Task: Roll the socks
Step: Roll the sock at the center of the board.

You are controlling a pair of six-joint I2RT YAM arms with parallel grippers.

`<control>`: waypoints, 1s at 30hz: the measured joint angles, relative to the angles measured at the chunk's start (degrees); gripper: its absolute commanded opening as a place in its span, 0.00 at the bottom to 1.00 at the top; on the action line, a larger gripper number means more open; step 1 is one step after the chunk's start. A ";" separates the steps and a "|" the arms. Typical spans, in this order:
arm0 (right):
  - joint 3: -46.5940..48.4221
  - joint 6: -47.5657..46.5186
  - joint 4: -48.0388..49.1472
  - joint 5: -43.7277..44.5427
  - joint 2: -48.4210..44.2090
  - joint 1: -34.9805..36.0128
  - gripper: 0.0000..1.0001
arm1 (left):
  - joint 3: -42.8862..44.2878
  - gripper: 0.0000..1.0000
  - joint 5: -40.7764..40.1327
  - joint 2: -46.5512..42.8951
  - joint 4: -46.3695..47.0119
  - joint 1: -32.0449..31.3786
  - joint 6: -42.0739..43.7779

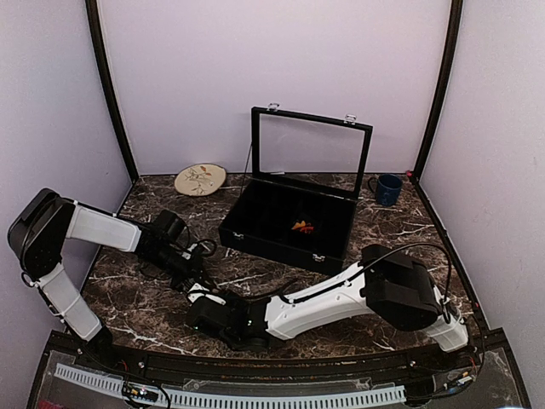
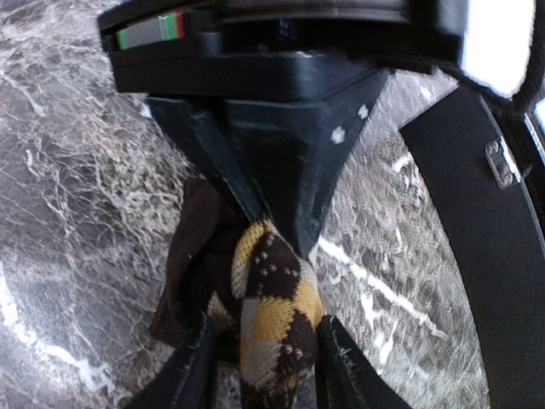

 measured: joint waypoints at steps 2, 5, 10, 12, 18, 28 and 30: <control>-0.66 1.53 -0.52 -0.96 -0.76 -0.15 0.42 | -0.15 0.00 -0.20 0.00 0.72 -0.22 -0.04; -1.81 3.69 -1.07 -2.56 -2.16 -0.42 0.45 | -0.35 0.00 -0.44 0.00 1.68 -0.46 -0.13; -4.46 6.51 -1.51 -5.18 -4.52 -0.48 0.48 | -0.39 0.00 -1.16 0.02 2.60 -0.72 -0.13; -5.79 7.69 -1.62 -6.58 -5.84 -0.48 0.48 | -0.46 0.00 -1.40 0.04 3.02 -0.72 -0.11; -10.73 10.58 -0.98 -10.08 -10.58 -0.48 0.49 | -0.79 0.00 -1.53 0.07 4.11 -0.72 -0.11; -17.20 19.04 1.70 -14.56 -19.91 -1.81 0.48 | -2.56 0.00 -1.73 -0.24 8.37 -0.79 -0.15; -17.22 21.66 2.49 -15.96 -20.22 -3.10 0.48 | -2.97 0.00 -1.90 -0.44 9.29 -0.85 -0.13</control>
